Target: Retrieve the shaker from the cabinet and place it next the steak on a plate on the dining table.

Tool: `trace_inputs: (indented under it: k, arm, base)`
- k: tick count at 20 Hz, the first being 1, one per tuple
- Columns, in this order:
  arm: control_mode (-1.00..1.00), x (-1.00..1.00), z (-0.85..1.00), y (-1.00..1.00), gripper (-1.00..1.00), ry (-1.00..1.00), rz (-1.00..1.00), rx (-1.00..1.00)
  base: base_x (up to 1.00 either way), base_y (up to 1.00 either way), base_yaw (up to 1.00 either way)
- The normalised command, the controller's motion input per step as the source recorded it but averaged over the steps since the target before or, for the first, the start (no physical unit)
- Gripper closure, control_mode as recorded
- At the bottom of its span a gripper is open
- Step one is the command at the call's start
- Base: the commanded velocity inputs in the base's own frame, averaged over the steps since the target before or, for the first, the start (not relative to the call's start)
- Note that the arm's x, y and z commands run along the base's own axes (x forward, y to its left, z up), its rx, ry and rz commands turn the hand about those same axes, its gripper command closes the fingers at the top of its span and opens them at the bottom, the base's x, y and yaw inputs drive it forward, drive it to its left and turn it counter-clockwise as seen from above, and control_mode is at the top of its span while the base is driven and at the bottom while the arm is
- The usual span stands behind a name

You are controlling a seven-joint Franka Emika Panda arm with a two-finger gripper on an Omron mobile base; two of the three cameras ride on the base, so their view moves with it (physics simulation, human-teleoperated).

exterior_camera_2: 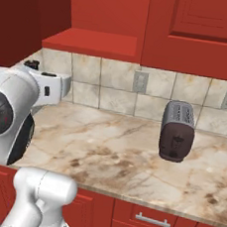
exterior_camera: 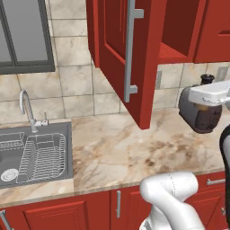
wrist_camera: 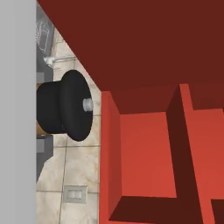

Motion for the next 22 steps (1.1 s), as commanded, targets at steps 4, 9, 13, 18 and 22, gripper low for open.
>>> trace_inputs:
  k: [4,9,13,18,22]
  arm:
    - [-1.0,-1.0,-0.03,0.0,1.0,0.0,0.0,0.01]
    - [1.0,-0.8,0.0,0.08,1.0,-0.05,0.0,0.0]
    - [1.0,0.0,0.0,0.0,1.0,0.0,0.0,0.0]
    - [1.0,0.0,0.0,0.0,1.0,0.0,0.0,0.0]
    - [1.0,0.0,0.0,0.0,1.0,0.0,0.0,0.0]
  base:
    - [0.0,0.0,0.0]
    - [-0.2,0.0,0.0]
    - [-0.86,-0.04,-0.5]
    - [0.0,0.0,-1.0]
    - [0.0,0.0,-1.0]
